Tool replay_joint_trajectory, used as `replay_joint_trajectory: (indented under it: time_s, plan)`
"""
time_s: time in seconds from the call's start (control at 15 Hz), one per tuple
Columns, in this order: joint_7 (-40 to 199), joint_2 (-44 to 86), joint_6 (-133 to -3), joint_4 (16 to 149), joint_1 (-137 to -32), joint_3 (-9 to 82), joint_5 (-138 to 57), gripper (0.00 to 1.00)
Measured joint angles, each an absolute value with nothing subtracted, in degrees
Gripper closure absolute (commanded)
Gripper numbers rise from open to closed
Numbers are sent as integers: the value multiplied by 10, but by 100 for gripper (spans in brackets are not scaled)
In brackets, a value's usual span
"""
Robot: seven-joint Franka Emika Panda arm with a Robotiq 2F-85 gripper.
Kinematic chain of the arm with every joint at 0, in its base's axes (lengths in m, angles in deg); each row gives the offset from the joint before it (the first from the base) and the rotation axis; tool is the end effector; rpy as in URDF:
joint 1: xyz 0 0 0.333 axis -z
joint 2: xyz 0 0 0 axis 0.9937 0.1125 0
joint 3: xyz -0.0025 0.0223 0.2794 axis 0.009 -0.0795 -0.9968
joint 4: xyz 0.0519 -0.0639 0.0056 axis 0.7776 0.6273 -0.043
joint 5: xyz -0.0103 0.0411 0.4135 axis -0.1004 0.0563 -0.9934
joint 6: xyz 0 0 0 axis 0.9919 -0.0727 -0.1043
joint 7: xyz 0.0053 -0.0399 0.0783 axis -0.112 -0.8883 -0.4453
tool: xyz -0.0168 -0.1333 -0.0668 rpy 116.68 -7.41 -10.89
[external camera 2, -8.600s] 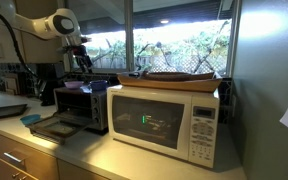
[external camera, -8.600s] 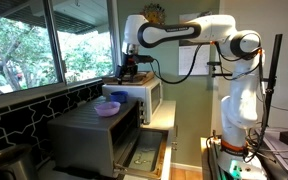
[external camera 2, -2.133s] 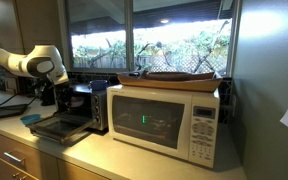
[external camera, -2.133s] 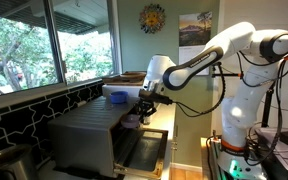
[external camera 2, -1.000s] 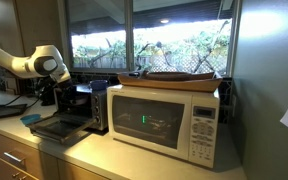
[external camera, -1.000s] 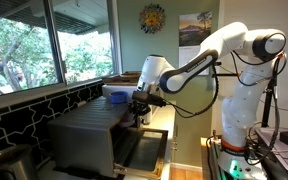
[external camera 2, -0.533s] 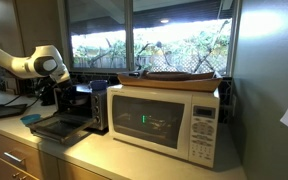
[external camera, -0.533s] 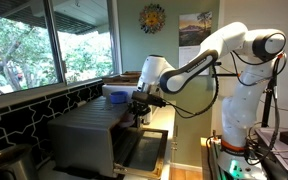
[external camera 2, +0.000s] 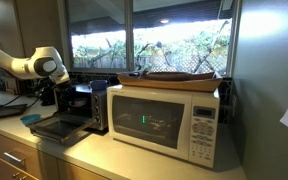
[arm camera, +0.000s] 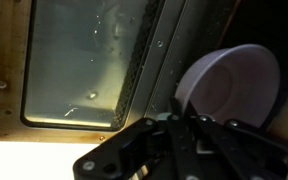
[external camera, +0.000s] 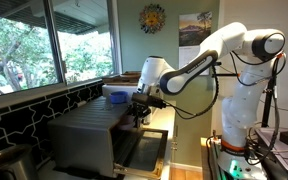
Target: Pour the water from the blue cup to the pink bowl then put the bowl into the oven
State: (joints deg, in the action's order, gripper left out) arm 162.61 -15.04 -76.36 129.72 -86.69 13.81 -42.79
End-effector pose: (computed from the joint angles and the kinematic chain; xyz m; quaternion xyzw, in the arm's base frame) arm 0.4814 0.1883 0.3778 -0.8257 0.5297 -0.1535 0.1187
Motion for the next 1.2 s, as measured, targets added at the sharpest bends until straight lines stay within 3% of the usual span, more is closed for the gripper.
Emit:
replay_joint_trajectory:
  time_s: [0.07, 0.13, 0.2, 0.27, 0.33, 0.53, 1.2]
  plan:
    - [1627, -150, -764, 1299, -867, 138, -428, 55]
    - [1627, -150, -764, 1301, -867, 138, -428, 56]
    - [1628, -150, -764, 1304, -868, 138, -428, 46]
    - [1628, -150, -764, 1307, -869, 138, -429, 43]
    - [1628, -149, -764, 1310, -870, 138, -429, 25]
    - [1628, -138, -764, 1317, -875, 138, -429, 3]
    - [1658, -127, -834, 1349, -879, 137, -429, 0]
